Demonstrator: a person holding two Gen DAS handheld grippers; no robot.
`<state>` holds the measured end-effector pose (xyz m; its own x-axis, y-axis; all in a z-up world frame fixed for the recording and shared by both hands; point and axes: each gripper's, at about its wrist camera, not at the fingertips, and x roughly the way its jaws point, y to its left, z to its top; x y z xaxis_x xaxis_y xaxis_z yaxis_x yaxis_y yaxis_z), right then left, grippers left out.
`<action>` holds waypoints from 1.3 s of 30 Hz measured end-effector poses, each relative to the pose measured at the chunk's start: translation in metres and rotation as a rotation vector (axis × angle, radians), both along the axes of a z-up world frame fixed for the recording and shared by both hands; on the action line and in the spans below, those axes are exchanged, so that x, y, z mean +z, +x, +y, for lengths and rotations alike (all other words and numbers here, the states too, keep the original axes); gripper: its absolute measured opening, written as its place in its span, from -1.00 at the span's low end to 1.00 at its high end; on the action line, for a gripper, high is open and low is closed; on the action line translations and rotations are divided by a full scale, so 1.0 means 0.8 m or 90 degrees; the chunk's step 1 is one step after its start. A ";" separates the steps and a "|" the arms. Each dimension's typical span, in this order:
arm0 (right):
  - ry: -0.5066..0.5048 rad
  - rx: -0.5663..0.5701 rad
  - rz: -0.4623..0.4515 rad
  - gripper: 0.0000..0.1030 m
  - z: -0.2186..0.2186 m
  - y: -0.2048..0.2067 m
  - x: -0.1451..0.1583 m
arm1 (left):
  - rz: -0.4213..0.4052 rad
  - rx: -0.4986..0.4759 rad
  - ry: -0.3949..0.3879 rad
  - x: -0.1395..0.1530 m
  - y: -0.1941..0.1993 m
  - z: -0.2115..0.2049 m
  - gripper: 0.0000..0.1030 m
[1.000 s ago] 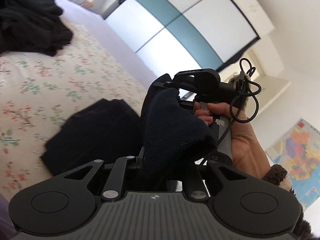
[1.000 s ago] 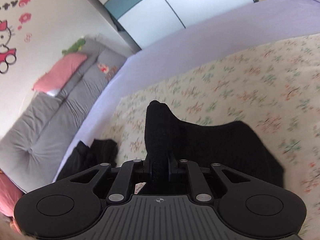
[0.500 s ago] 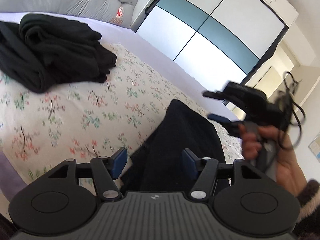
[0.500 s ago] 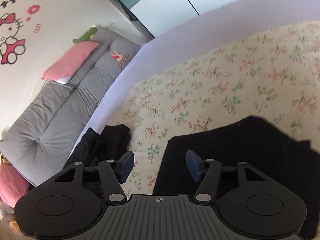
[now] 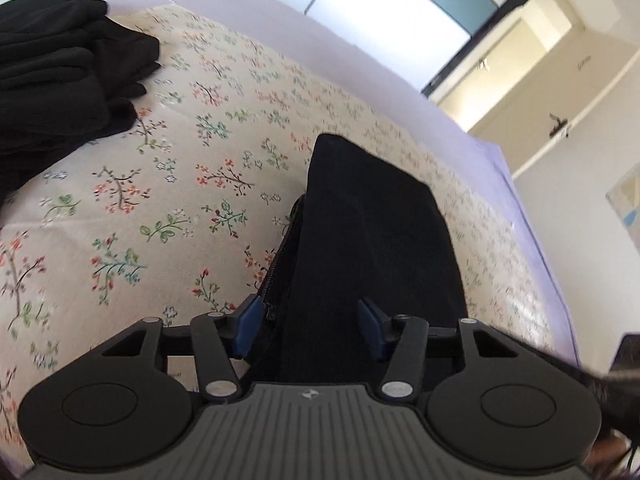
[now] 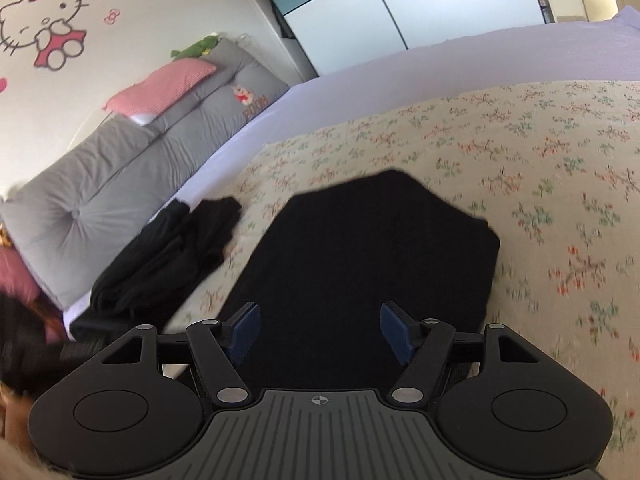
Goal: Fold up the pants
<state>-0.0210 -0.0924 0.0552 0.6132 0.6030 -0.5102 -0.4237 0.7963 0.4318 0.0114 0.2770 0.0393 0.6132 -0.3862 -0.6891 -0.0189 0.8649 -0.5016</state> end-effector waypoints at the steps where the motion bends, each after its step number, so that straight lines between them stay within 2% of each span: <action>1: -0.002 0.013 -0.008 0.31 0.002 -0.009 -0.004 | 0.006 -0.008 -0.002 -0.004 0.008 0.000 0.83; 2: -0.006 0.029 -0.016 0.31 0.007 -0.018 -0.006 | 0.010 -0.013 -0.006 -0.008 0.015 0.001 0.79; 6: -0.052 0.109 -0.062 0.31 0.030 -0.049 -0.012 | -0.019 -0.012 -0.043 -0.023 0.015 0.007 0.32; 9: -0.086 0.150 -0.099 0.31 0.051 -0.063 -0.014 | -0.058 0.002 -0.059 -0.013 -0.002 0.009 0.23; 13: -0.058 0.165 -0.114 0.31 0.062 -0.063 -0.012 | -0.147 0.004 -0.015 0.018 -0.020 -0.001 0.22; 15: -0.045 0.165 -0.124 0.31 0.068 -0.059 -0.011 | -0.141 0.002 0.019 0.015 -0.012 -0.006 0.22; 17: -0.041 0.164 -0.122 0.29 0.076 -0.054 -0.020 | -0.110 0.007 0.068 -0.001 -0.001 -0.012 0.23; 19: -0.041 0.181 -0.099 0.05 0.091 -0.049 -0.040 | -0.088 0.003 0.108 -0.019 0.007 -0.016 0.24; 20: -0.067 0.184 -0.091 -0.02 0.103 -0.047 -0.054 | -0.080 0.002 0.122 -0.025 0.008 -0.018 0.26; 22: -0.161 0.191 -0.139 -0.02 0.129 -0.058 -0.078 | -0.081 -0.001 0.160 -0.036 0.006 -0.023 0.34; 24: -0.203 0.185 -0.183 0.00 0.143 -0.070 -0.084 | -0.106 0.004 0.222 -0.039 -0.005 -0.034 0.67; 26: -0.204 0.181 -0.177 0.01 0.144 -0.070 -0.076 | -0.133 0.010 0.291 -0.037 -0.019 -0.044 0.90; 28: -0.190 0.180 -0.172 0.00 0.137 -0.070 -0.068 | -0.149 0.012 0.325 -0.035 -0.027 -0.047 1.00; 31: -0.180 0.179 -0.168 0.04 0.126 -0.071 -0.055 | -0.172 0.011 0.337 -0.025 -0.035 -0.039 1.00; 33: -0.182 0.171 -0.168 0.30 0.122 -0.074 -0.047 | -0.185 0.005 0.343 -0.016 -0.038 -0.035 1.00; 34: -0.186 0.164 -0.167 0.35 0.120 -0.075 -0.043 | -0.189 0.006 0.339 -0.013 -0.038 -0.031 1.00; 39: -0.212 0.129 -0.164 0.49 0.115 -0.082 -0.032 | -0.211 0.043 0.252 0.009 -0.042 -0.004 1.00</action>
<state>-0.0864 -0.0004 0.0294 0.6314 0.5535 -0.5431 -0.6454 0.7634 0.0277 -0.0224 0.2736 0.0463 0.8375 -0.0877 -0.5394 0.0236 0.9919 -0.1246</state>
